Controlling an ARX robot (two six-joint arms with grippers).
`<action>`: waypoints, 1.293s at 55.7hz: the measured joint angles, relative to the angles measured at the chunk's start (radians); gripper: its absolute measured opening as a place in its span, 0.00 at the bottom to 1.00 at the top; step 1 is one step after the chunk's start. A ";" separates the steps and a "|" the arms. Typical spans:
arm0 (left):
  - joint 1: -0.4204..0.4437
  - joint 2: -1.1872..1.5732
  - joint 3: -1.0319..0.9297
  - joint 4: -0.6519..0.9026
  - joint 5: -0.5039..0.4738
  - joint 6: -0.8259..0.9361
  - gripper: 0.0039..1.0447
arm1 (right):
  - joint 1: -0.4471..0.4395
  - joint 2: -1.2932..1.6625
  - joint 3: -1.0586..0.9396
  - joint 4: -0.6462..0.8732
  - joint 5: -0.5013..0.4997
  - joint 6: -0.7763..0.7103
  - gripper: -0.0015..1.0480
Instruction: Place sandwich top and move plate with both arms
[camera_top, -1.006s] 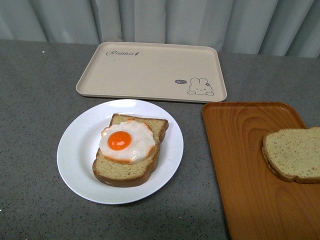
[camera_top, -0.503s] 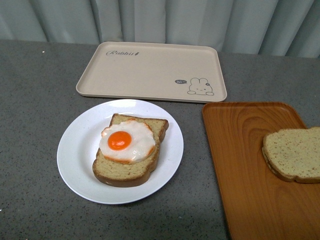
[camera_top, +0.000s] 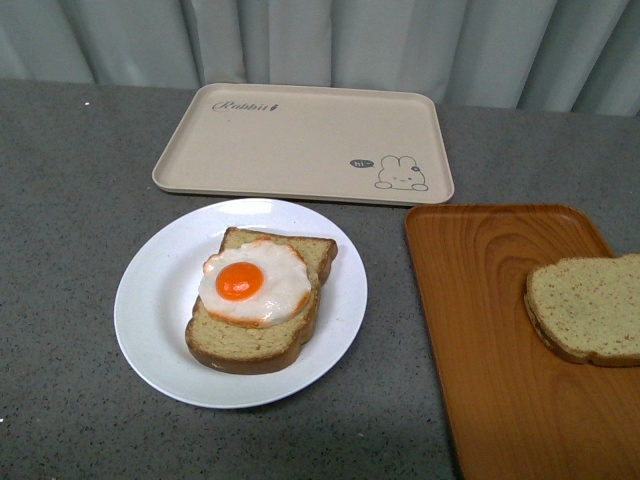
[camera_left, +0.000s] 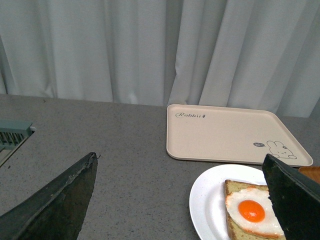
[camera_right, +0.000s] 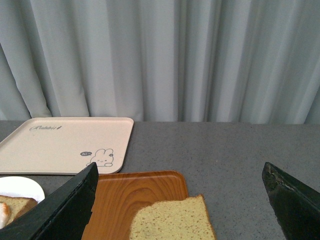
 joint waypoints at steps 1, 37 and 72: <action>0.000 0.000 0.000 0.000 0.000 0.000 0.94 | 0.000 0.000 0.000 0.000 0.000 0.000 0.91; 0.000 0.000 0.000 0.000 0.000 0.000 0.94 | 0.000 0.000 0.000 0.000 0.000 0.000 0.91; 0.000 0.000 0.000 0.000 0.000 0.000 0.94 | 0.021 0.019 0.002 -0.006 0.110 -0.008 0.91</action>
